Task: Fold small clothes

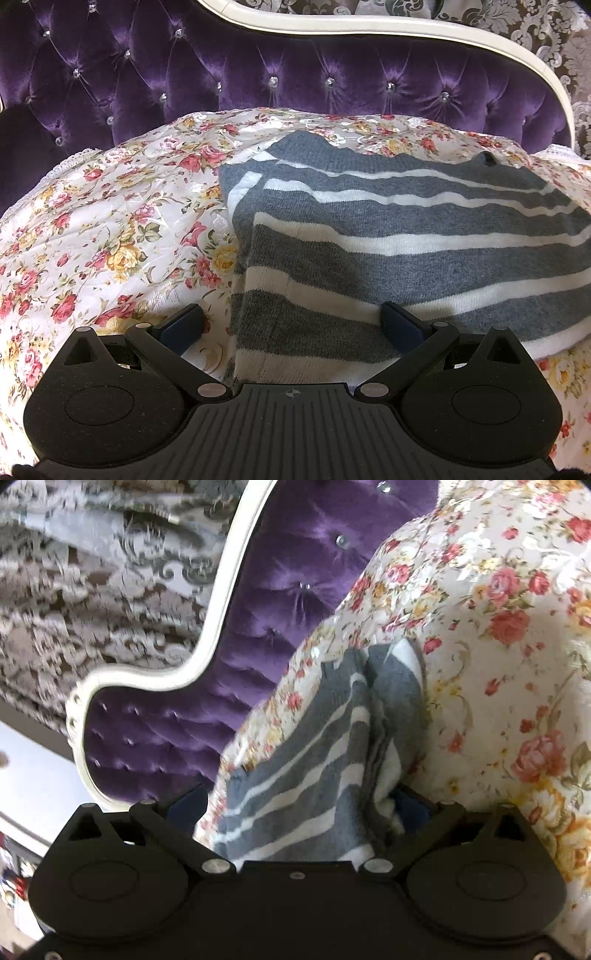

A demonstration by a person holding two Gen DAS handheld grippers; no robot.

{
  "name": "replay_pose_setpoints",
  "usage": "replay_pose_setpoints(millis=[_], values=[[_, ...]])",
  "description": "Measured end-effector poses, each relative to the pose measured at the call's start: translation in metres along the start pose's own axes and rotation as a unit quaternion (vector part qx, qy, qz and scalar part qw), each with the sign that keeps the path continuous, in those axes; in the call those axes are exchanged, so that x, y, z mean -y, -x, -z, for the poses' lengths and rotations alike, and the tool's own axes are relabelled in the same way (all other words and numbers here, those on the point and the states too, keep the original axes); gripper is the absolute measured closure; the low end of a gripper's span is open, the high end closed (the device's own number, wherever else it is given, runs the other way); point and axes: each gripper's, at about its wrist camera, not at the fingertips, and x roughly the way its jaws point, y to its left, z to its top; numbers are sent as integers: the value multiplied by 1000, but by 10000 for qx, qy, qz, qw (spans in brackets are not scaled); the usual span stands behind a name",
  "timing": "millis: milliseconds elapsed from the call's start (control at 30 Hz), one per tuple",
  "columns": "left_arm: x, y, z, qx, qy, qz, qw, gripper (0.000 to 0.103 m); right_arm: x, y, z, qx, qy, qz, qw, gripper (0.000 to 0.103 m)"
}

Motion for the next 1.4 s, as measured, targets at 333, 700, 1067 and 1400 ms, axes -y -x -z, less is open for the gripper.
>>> replay_pose_setpoints(millis=[333, 700, 1067, 1400], values=[[0, 2, -3, -30, 54, 20, 10000, 0, 2, 0, -3, -187, 18, 347, 9992, 17], [16, 37, -40, 90, 127, 63, 9999, 6, 4, 3, -1, -169, 164, 938, 9953, 66], [88, -14, -85, -122, -227, 88, 9996, 6, 8, 6, -2, -206, -71, 854, 9961, 64], [91, -52, -77, -476, -89, -39, 9988, 0, 10, 5, -2, -213, -215, 732, 9969, 54]])
